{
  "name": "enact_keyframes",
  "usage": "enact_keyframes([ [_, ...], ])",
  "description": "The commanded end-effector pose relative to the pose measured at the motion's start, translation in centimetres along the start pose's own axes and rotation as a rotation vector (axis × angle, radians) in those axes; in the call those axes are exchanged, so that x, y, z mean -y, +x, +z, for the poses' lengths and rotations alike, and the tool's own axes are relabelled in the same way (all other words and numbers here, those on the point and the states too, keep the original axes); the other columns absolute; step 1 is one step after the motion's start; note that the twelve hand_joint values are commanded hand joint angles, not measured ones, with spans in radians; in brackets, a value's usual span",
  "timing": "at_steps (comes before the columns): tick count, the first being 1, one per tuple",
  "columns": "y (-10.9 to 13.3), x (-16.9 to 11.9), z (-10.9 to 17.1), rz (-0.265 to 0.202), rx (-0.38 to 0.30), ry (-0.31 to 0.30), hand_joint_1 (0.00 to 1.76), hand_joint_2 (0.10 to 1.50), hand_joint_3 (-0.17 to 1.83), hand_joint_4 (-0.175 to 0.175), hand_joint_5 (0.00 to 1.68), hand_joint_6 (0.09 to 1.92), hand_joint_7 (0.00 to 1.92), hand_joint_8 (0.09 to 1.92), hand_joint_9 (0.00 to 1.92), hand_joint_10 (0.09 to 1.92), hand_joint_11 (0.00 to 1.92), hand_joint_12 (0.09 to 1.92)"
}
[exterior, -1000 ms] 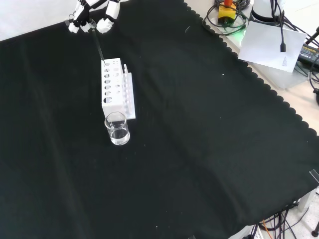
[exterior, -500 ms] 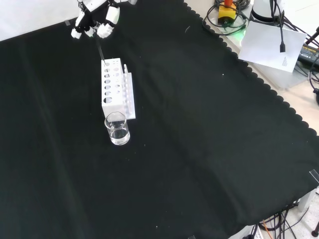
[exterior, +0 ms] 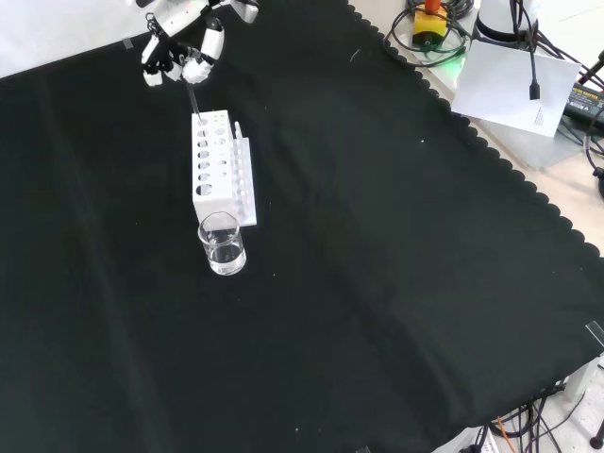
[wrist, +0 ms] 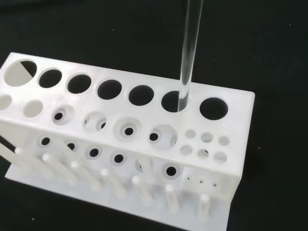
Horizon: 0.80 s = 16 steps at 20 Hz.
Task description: Take the glass rod from the white test tube rack.
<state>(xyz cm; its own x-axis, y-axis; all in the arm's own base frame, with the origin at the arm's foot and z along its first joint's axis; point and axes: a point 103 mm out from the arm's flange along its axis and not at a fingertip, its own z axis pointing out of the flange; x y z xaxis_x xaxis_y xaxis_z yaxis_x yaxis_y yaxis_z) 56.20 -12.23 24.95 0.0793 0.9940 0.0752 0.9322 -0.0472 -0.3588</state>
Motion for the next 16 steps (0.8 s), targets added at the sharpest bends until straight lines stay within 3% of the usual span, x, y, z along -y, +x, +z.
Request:
enact_keyframes([
  [1,-0.5,0.5,-1.0,0.017,0.028,-0.015,0.80,0.92,0.64,-0.174,0.36,0.76,0.86,0.89,1.40,0.86,1.29,1.15],
  [7,-0.8,1.0,-1.7,0.032,0.053,-0.030,0.72,0.90,0.68,-0.138,0.33,0.77,0.65,0.82,1.31,0.76,1.27,1.19],
  [13,-1.3,1.6,-0.9,0.048,0.063,-0.007,0.70,0.89,0.69,-0.128,0.34,0.77,0.65,0.78,1.38,0.67,1.32,1.16],
  [16,-0.8,1.7,-0.8,0.029,0.060,-0.019,0.71,0.89,0.69,-0.139,0.37,0.78,0.74,0.77,1.49,0.70,1.39,1.12],
])
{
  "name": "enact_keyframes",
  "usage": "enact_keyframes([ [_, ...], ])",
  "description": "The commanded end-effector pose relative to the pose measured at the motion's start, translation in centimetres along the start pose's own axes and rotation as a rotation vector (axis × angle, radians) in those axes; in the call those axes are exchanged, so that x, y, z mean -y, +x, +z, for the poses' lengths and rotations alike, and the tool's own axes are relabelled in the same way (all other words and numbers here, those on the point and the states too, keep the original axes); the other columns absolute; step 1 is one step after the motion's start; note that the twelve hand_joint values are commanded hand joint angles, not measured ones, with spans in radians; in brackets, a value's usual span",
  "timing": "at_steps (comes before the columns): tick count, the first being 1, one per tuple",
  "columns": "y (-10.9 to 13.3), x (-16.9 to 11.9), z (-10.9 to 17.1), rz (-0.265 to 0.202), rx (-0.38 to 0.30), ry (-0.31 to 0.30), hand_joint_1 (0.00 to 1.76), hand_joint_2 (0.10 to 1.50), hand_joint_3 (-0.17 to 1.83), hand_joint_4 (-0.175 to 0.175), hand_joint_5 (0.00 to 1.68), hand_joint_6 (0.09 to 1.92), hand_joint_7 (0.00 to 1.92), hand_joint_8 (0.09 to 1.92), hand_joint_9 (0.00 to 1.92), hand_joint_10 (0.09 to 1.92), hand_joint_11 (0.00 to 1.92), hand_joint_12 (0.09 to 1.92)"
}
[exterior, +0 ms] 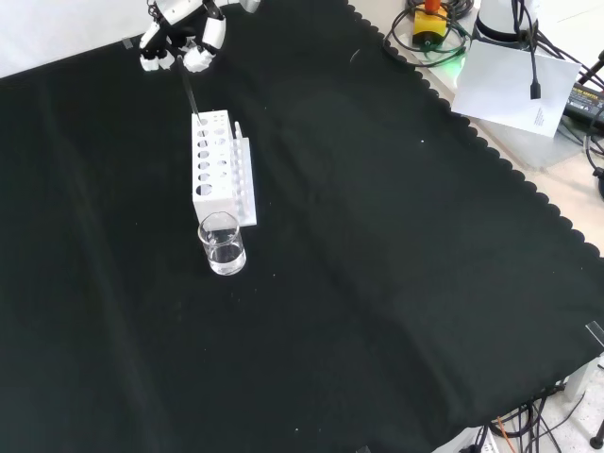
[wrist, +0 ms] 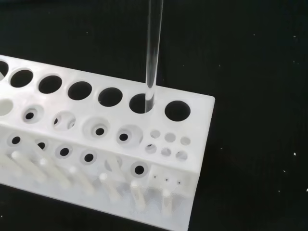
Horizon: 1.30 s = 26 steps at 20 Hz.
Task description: Take the glass rod from the white test tube rack.
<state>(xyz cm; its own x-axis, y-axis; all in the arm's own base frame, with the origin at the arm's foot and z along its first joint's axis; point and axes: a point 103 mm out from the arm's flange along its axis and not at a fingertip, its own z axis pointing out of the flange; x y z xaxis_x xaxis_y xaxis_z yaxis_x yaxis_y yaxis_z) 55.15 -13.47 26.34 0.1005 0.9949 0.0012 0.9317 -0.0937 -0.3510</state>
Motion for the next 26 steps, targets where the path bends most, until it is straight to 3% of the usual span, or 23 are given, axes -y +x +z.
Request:
enact_keyframes([
  [1,0.6,0.3,0.2,-0.022,-0.004,-0.013,0.72,0.89,0.68,-0.146,0.39,0.79,0.78,0.76,1.51,0.72,1.41,1.11],
  [4,1.4,0.1,0.1,-0.048,-0.005,-0.026,0.80,0.89,0.67,-0.170,0.47,0.83,0.94,0.77,1.59,0.76,1.49,1.06],
  [9,1.9,-0.3,0.1,-0.086,-0.010,-0.069,0.98,0.88,0.66,-0.175,0.61,0.91,1.21,0.92,1.72,0.73,1.64,0.93],
  [11,2.1,-0.5,0.1,-0.088,-0.004,-0.082,1.07,1.04,0.36,-0.175,0.74,1.15,1.26,0.98,1.76,0.70,1.73,0.83],
  [13,2.3,-0.6,0.0,-0.091,0.003,-0.095,1.10,1.13,0.15,-0.175,0.80,1.22,1.28,1.04,1.77,0.69,1.81,0.73],
  [16,2.4,-0.7,-0.1,-0.099,0.009,-0.123,1.13,1.14,0.07,-0.175,0.87,1.17,1.31,1.12,1.80,0.70,1.88,0.63],
  [18,2.7,-0.6,-0.3,-0.102,0.027,-0.181,1.15,1.12,0.06,-0.175,0.92,1.12,1.33,1.15,1.80,0.70,1.86,0.58],
  [22,3.6,-0.2,-1.7,-0.101,0.056,-0.270,1.27,0.91,0.38,-0.175,1.01,0.80,1.14,1.19,1.71,0.77,1.66,0.68],
  [26,4.3,1.2,-4.7,-0.094,0.066,-0.313,1.29,0.92,0.34,-0.175,1.03,0.69,1.09,1.20,1.70,0.79,1.61,0.75],
])
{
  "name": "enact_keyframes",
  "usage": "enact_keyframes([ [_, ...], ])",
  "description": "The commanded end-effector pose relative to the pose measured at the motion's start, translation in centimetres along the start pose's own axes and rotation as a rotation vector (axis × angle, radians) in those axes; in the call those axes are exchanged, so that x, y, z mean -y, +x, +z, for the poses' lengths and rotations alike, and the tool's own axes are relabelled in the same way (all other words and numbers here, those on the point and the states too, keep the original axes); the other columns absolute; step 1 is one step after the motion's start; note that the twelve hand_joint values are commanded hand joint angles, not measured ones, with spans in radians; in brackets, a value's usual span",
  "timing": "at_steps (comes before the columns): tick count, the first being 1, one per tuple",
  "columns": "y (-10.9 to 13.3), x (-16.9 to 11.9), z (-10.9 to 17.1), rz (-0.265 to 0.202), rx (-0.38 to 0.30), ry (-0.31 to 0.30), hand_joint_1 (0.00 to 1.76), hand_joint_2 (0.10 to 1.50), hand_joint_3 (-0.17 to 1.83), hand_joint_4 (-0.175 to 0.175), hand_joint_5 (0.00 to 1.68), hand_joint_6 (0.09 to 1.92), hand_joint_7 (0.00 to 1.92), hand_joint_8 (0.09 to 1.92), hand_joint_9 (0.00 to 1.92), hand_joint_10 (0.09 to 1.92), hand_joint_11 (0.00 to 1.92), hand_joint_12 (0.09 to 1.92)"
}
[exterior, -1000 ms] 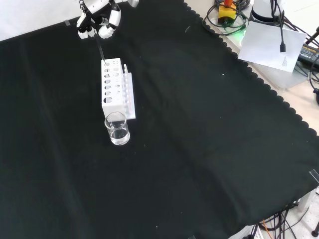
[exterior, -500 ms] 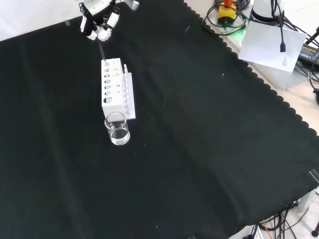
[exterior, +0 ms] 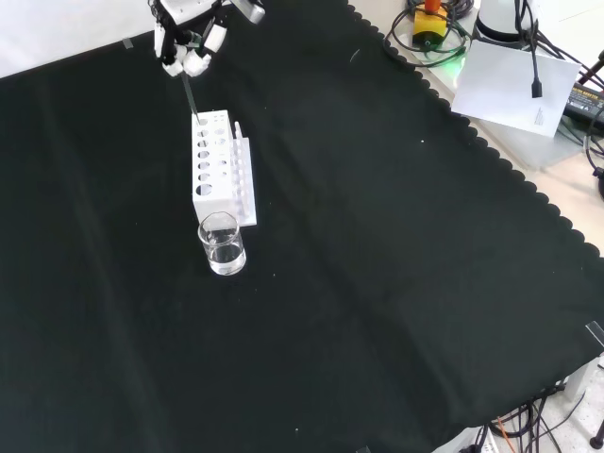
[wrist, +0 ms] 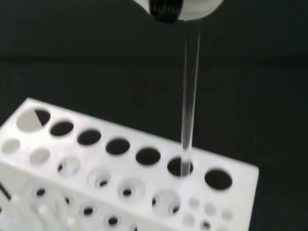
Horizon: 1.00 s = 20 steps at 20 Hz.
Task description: Take the glass rod from the white test tube rack.
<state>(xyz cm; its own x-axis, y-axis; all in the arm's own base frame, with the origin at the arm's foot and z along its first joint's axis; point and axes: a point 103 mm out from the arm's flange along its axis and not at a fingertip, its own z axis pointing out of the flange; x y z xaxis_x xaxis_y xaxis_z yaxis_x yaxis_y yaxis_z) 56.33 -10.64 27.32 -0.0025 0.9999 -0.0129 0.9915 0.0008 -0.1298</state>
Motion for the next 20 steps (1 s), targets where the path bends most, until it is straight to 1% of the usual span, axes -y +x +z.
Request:
enact_keyframes([
  [1,1.4,0.8,-4.3,0.002,0.033,-0.082,1.29,0.93,0.33,-0.175,1.03,0.68,1.08,1.20,1.70,0.79,1.61,0.76],
  [4,1.0,1.3,-6.2,0.015,0.039,-0.071,1.29,0.95,0.29,-0.175,1.04,0.66,1.08,1.21,1.71,0.79,1.62,0.77],
  [5,0.7,1.9,-7.3,0.018,0.045,-0.066,1.29,0.95,0.28,-0.175,1.04,0.65,1.07,1.21,1.71,0.78,1.62,0.78],
  [8,0.5,2.9,-9.3,0.020,0.048,-0.073,1.29,0.96,0.26,-0.175,1.04,0.64,1.07,1.21,1.72,0.78,1.62,0.79],
  [15,1.0,4.6,-12.5,-0.002,0.034,-0.145,1.29,1.00,0.19,-0.175,1.04,0.63,1.06,1.22,1.73,0.77,1.62,0.80],
  [20,1.6,5.1,-14.2,-0.012,0.043,-0.171,1.29,1.01,0.18,-0.175,1.04,0.63,1.06,1.22,1.73,0.77,1.63,0.81],
])
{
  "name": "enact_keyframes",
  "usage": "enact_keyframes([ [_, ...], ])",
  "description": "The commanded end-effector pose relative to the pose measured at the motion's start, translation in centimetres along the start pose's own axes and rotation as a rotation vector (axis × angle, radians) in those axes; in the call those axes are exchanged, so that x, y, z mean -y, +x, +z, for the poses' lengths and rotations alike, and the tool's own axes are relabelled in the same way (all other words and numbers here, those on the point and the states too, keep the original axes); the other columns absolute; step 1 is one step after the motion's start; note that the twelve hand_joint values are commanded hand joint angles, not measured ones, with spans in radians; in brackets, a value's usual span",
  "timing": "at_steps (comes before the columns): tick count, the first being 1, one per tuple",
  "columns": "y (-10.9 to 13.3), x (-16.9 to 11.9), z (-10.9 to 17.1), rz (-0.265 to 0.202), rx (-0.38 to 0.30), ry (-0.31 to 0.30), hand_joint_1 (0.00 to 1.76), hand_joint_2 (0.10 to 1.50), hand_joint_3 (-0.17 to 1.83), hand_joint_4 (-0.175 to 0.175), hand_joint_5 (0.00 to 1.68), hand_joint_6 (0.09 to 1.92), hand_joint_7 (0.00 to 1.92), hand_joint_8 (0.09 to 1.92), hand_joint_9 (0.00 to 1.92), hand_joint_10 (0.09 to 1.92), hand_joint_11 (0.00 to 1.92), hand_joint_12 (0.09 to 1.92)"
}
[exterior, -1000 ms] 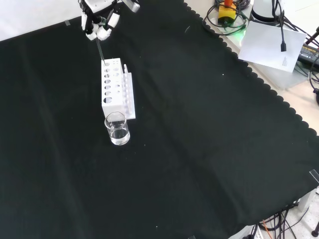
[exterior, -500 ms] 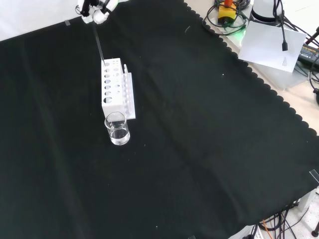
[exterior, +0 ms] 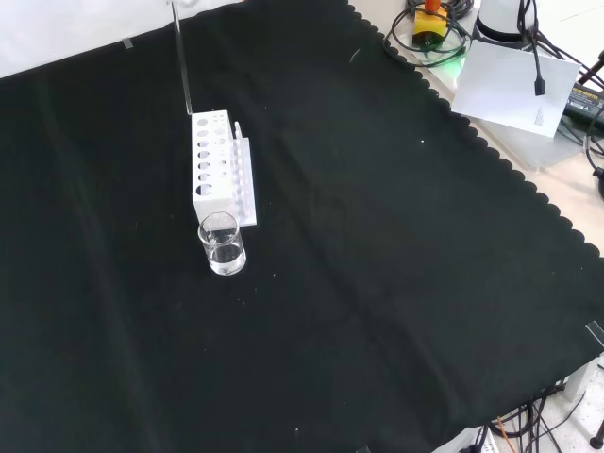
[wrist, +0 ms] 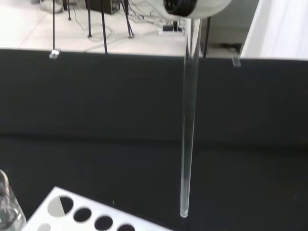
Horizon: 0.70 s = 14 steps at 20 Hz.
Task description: Take the glass rod from the white test tube rack.
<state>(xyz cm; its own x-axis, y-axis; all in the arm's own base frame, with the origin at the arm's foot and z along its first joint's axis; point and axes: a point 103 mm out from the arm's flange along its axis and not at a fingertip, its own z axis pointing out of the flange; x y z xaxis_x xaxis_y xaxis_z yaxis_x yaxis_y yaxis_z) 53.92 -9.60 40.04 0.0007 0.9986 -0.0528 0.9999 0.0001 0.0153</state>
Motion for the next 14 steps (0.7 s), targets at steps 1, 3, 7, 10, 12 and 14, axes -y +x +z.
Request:
enact_keyframes([
  [1,0.70,0.81,-2.27,-0.018,0.004,-0.027,1.29,1.01,0.18,-0.175,1.04,0.63,1.06,1.22,1.73,0.77,1.63,0.81],
  [3,0.71,0.92,-2.58,-0.019,0.011,-0.028,1.29,1.01,0.18,-0.175,1.04,0.63,1.06,1.22,1.74,0.77,1.63,0.81],
  [7,0.85,1.00,-2.85,-0.024,0.017,-0.032,1.29,1.01,0.17,-0.175,1.04,0.63,1.06,1.22,1.74,0.77,1.63,0.81],
  [10,1.08,1.01,-2.93,-0.031,0.012,-0.034,1.29,1.01,0.17,-0.175,1.04,0.62,1.06,1.22,1.74,0.77,1.63,0.81],
  [12,1.26,1.00,-2.89,-0.036,0.013,-0.035,1.29,1.01,0.17,-0.175,1.04,0.62,1.06,1.22,1.74,0.77,1.63,0.81],
  [14,1.40,0.96,-2.85,-0.040,0.009,-0.035,1.29,1.01,0.16,-0.175,1.04,0.62,1.06,1.22,1.74,0.77,1.63,0.81],
])
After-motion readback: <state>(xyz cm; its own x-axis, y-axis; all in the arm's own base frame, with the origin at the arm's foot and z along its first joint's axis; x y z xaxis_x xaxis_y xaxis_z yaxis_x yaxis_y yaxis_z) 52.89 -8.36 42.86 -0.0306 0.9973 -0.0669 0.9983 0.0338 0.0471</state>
